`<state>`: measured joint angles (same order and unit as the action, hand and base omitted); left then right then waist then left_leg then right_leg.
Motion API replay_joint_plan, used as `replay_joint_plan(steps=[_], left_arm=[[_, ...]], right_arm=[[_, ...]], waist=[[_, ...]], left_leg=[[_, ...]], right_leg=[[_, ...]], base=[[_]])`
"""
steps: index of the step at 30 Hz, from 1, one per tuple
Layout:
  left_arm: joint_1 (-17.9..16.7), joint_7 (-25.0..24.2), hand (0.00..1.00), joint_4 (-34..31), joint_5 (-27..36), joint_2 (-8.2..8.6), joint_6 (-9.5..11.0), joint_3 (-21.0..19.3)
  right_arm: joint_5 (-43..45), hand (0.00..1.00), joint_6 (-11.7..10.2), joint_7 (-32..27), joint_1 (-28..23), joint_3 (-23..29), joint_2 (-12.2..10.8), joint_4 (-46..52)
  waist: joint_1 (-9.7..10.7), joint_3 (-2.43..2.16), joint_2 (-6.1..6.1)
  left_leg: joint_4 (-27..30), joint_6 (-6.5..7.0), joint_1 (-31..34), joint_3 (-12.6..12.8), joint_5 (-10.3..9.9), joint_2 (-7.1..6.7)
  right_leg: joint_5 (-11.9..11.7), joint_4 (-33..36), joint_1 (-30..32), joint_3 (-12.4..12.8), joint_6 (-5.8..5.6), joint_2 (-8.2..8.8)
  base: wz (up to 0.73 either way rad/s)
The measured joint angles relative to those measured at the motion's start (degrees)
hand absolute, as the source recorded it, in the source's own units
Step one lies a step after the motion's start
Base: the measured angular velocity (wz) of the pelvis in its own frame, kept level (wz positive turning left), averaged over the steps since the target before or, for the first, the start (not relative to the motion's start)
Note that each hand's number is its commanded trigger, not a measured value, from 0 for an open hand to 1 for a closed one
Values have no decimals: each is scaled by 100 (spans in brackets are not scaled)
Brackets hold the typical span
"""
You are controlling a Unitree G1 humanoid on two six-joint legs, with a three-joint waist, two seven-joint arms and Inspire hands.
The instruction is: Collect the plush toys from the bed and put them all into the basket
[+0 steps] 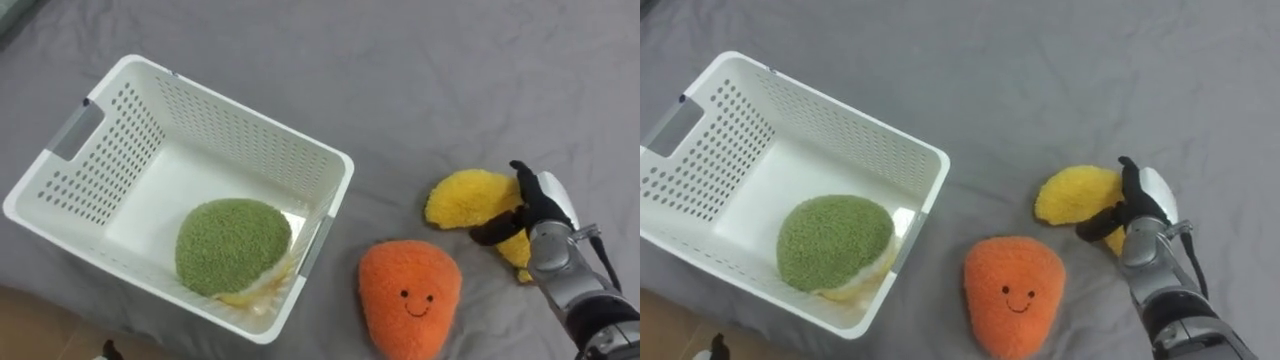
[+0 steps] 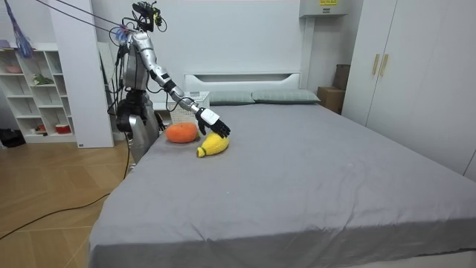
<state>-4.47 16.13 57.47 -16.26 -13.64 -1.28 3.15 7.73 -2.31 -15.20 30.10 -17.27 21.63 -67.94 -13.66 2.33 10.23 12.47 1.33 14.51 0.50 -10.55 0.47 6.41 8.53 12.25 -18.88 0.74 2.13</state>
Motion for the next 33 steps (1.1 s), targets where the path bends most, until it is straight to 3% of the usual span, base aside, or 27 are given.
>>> replay_joint_plan(steps=[2,3,4,5,14,23,33], left_arm=[[24,-9,0,2,2,-38,3,53],[38,-10,0,3,1,-53,3,63],[40,-11,0,3,1,-63,3,76],[41,-16,0,10,-1,-81,3,107],[56,-63,0,49,93,-103,-3,158],[57,-58,0,119,105,-102,-15,220],[167,125,0,35,233,-98,63,215]], right_arm=[[158,0,-1,35,42,-28,5,-97],[239,7,6,48,42,-37,8,-139],[275,60,21,50,42,-60,11,-152],[385,100,59,69,42,-104,23,-167],[640,100,182,148,41,-183,238,-219],[650,100,360,260,-20,-241,220,-369],[624,100,265,431,-66,-402,236,-330]], waist=[[0,2,2],[-2,2,3],[-2,2,3],[-8,2,3],[-74,23,45],[-89,24,45],[-70,18,51]], left_leg=[[0,1,3,-8,0,-4],[0,4,7,-20,2,-8],[0,5,10,-23,3,-10],[0,7,11,-24,5,-14],[17,18,13,-42,12,-28],[26,7,39,-86,27,-30],[22,13,-72,-72,31,-30]], right_leg=[[0,1,-1,-15,0,3],[0,3,0,-23,0,7],[0,3,0,-28,0,9],[0,3,1,-28,0,13],[0,8,-11,-34,0,21],[0,8,-18,-99,0,19],[0,1,-125,-95,0,32]], base=[[2],[4],[3],[0],[1],[4],[0]])
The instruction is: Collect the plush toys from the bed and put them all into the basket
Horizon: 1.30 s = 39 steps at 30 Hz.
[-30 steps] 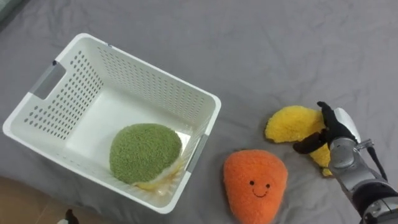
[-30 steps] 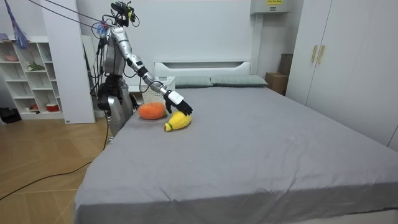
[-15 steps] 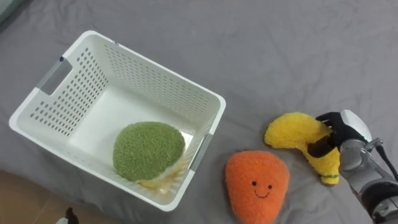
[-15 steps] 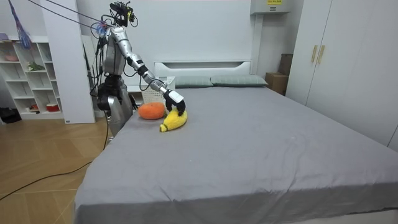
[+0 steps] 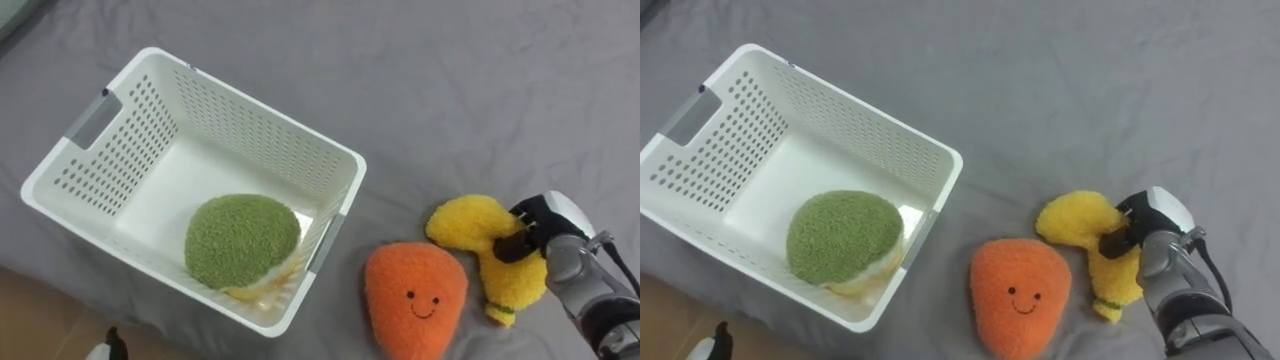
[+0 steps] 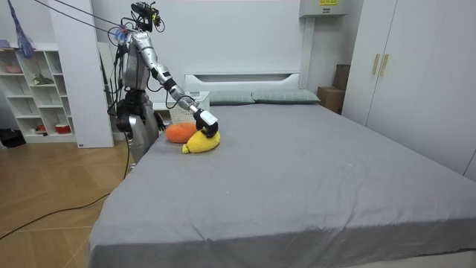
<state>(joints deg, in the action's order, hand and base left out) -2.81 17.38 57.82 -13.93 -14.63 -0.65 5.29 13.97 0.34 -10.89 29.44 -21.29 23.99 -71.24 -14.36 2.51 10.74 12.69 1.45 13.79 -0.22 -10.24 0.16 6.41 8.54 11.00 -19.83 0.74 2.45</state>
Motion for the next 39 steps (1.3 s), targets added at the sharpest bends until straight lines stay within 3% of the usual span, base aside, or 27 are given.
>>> replay_joint_plan(steps=[7,10,13,16,18,28,32,39], left_arm=[[-185,4,0,-243,0,-3,140,-71],[-309,7,0,-279,-16,-6,161,-70],[-371,9,0,-257,-16,14,161,-88],[-455,9,0,-250,-32,69,165,-283],[-479,11,0,-256,-20,97,161,-539],[-762,86,0,-450,-20,288,141,-855],[-782,97,0,-492,-19,446,141,-903],[-818,233,0,-497,33,561,140,-965]], right_arm=[[45,100,-67,117,-80,121,0,75],[282,100,-72,115,-137,258,22,406],[392,100,-100,114,-362,264,30,1079],[409,100,-201,171,-554,346,30,1548],[512,100,-196,207,-717,547,30,2022],[918,100,-221,237,-955,1009,31,3530],[1181,100,-228,391,-1169,1136,22,4399],[1128,100,-216,643,-1505,1142,-32,5079]], waist=[[33,-12,-21],[42,-36,-68],[58,-86,-150],[85,-170,-201],[150,-184,-197],[355,-210,-261],[393,-204,-376],[447,-208,-371]], left_leg=[[-11,0,-208,39,0,-1],[-6,0,-311,107,0,5],[-91,1,-559,164,0,16],[-163,4,-778,197,6,20],[-241,5,-939,212,32,16],[-305,21,-1302,293,41,-3],[-329,21,-1359,299,41,0],[-411,23,-1534,275,42,-10]], right_leg=[[0,0,-200,29,0,2],[0,0,-280,80,0,1],[0,2,-457,148,0,-6],[0,2,-640,165,0,-8],[0,4,-760,189,0,-7],[-2,12,-1055,263,-2,-2],[-1,9,-1124,263,-3,2],[17,10,-1243,418,-25,-11]], base=[[-1],[-10],[-12],[-5],[0],[-4],[0],[-2]])
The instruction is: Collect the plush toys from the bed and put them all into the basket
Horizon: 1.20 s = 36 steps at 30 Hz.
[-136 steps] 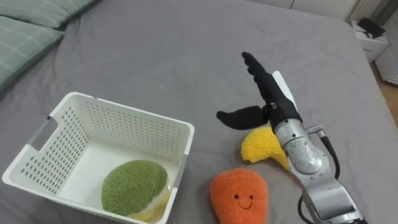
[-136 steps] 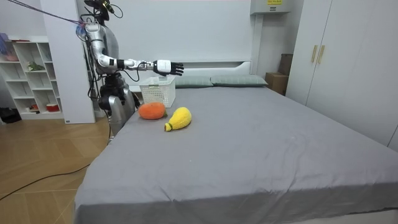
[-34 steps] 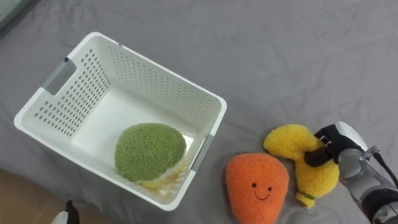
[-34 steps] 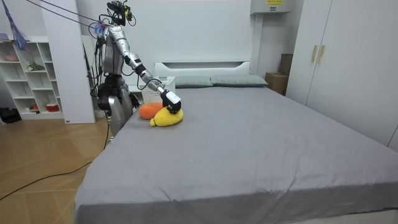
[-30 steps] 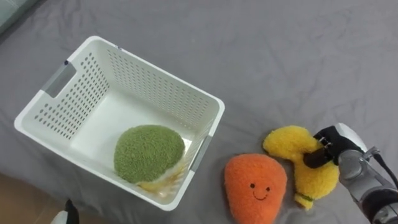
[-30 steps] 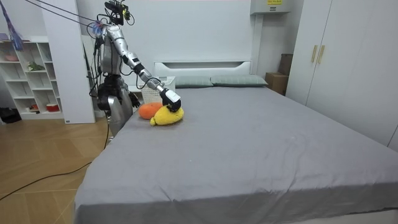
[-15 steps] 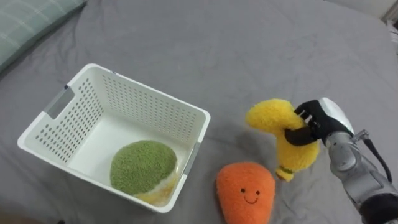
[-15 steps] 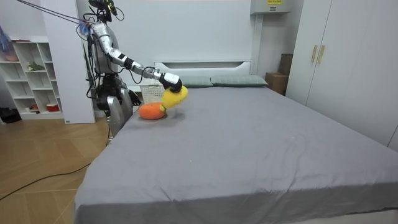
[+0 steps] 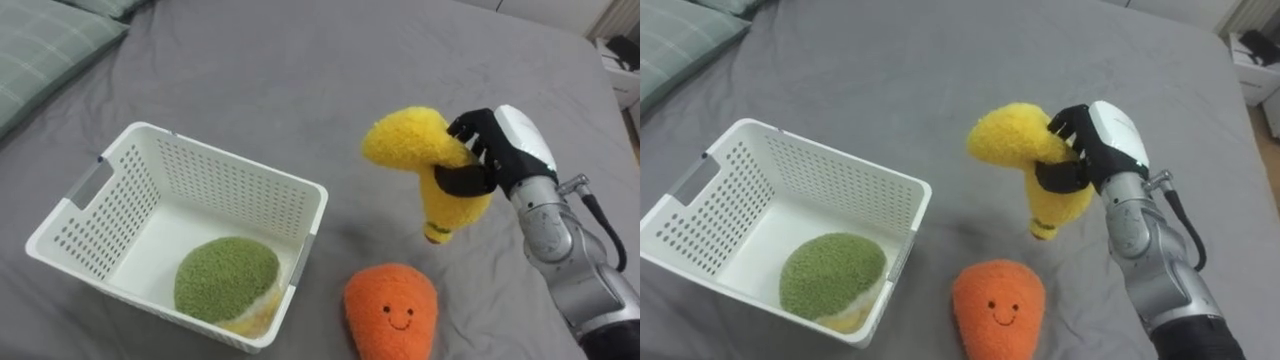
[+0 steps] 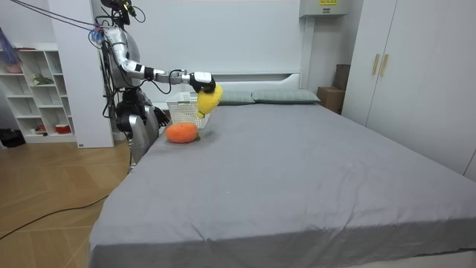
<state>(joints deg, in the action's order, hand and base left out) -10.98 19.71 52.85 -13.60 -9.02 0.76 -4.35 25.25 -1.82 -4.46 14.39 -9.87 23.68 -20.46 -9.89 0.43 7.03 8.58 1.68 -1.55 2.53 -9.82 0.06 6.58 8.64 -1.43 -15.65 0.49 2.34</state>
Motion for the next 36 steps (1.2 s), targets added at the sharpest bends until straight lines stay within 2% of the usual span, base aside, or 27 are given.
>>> replay_joint_plan(steps=[3,10,14,17,24,31,36], left_arm=[[-3,3,0,0,18,5,-3,1],[47,-20,0,-1,20,18,-28,0],[113,-131,0,-1,14,41,-109,4],[149,-203,0,-1,27,59,-160,13],[231,-272,0,-1,-113,86,-183,29],[293,-229,0,-1,-105,127,-207,113],[372,-230,0,16,-112,127,-207,189]], right_arm=[[2,100,70,154,2,2,-9,279],[2,100,69,219,33,3,-113,948],[-16,100,123,385,34,2,-239,1208],[-13,100,242,546,35,0,-463,1488],[-22,100,248,656,60,-24,-799,1999],[1,100,267,841,335,-482,-835,2023],[124,100,273,827,492,-608,-1127,1997]], waist=[[6,-3,6],[7,-3,27],[-28,2,24],[-40,25,-9],[-190,36,-24],[-356,36,-21],[-545,49,0]], left_leg=[[-1,0,-7,30,0,0],[14,1,-10,19,0,4],[14,1,-31,16,1,3],[5,1,-51,17,0,8],[-9,1,-40,-11,0,4],[-17,1,-79,-20,0,2],[-32,1,-67,-39,0,6]], right_leg=[[1,8,0,14,-1,0],[1,4,-10,-13,0,4],[0,5,-28,-15,0,6],[1,3,-45,-9,-1,3],[1,-3,-46,-24,-1,-3],[1,-1,-55,-23,0,-11],[1,0,-54,-30,-1,-12]], base=[[-4],[0],[0],[0],[2],[1],[0]])
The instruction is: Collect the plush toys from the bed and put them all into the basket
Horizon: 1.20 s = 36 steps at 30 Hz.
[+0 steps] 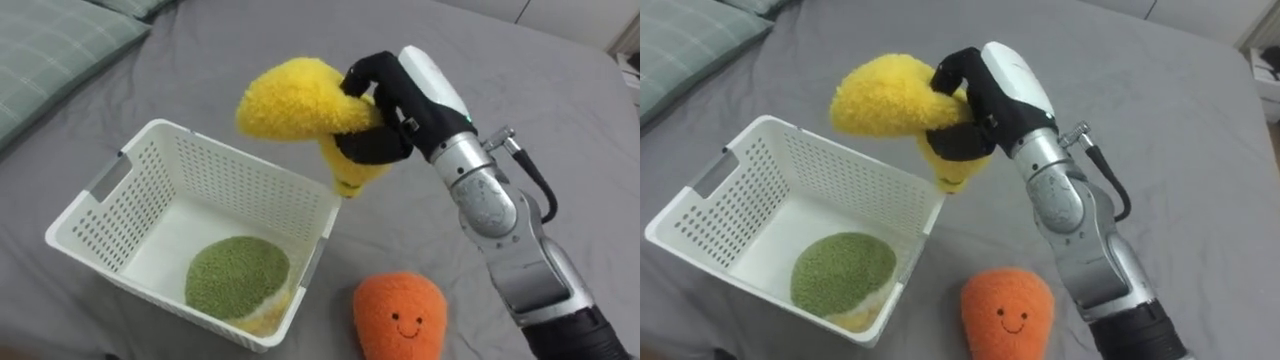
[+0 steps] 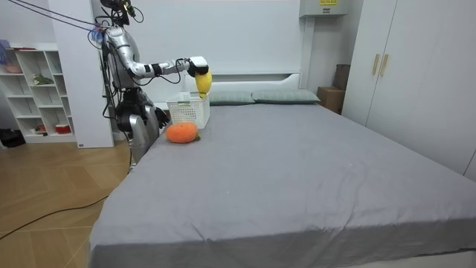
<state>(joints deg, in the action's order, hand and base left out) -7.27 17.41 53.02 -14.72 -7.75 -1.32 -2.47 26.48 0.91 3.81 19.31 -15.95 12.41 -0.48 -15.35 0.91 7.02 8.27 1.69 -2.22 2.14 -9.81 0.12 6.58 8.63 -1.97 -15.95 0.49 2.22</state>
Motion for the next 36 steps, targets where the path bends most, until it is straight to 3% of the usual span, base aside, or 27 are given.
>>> replay_joint_plan(steps=[5,6,7,9,10,11,17,23,36], left_arm=[[55,-1,0,-4,-1,6,0,108],[82,-9,0,-4,-1,8,-3,161],[101,-12,0,-4,-1,14,-4,169],[129,-13,0,-3,5,34,-4,170],[140,-13,0,-2,5,35,-4,170],[167,-14,0,2,5,34,-4,177],[237,-61,0,11,-4,24,-5,218],[253,-218,0,-17,-119,20,-85,188],[275,-335,0,-137,-250,23,-81,151]], right_arm=[[-181,100,37,-2,29,-309,-176,-149],[-214,87,40,3,31,-344,-185,-197],[-223,82,40,3,38,-346,-193,-236],[-275,48,47,2,247,-446,-250,-576],[-316,17,49,1,312,-488,-256,-673],[-388,0,50,3,444,-583,-266,-869],[-610,0,53,-12,887,-882,-384,-1465],[-593,0,54,-67,891,-992,-389,-1474],[-577,0,41,-125,891,-974,-294,-1580]], waist=[[-155,12,19],[-190,12,20],[-215,12,19],[-315,14,18],[-333,15,23],[-372,18,31],[-521,14,79],[-549,21,97],[-528,34,90]], left_leg=[[-5,1,22,-44,-1,-7],[0,1,42,-75,-1,-18],[1,1,50,-90,-1,-44],[-4,2,55,-87,0,-44],[-4,2,61,-91,0,-44],[-6,1,66,-98,0,-42],[-1,1,82,-184,1,-52],[7,8,120,-284,4,-77],[23,10,160,-312,4,-84]], right_leg=[[0,-3,1,-5,0,0],[0,-4,4,-8,0,1],[0,-5,5,-5,0,1],[1,-13,15,10,-2,0],[2,-17,16,5,-2,-1],[2,-27,15,5,-2,-5],[2,-93,-6,-111,-3,-2],[47,-94,-13,-174,-68,55],[47,-92,5,-235,-69,64]], base=[[4],[11],[10],[0],[0],[4],[7],[9],[1]])
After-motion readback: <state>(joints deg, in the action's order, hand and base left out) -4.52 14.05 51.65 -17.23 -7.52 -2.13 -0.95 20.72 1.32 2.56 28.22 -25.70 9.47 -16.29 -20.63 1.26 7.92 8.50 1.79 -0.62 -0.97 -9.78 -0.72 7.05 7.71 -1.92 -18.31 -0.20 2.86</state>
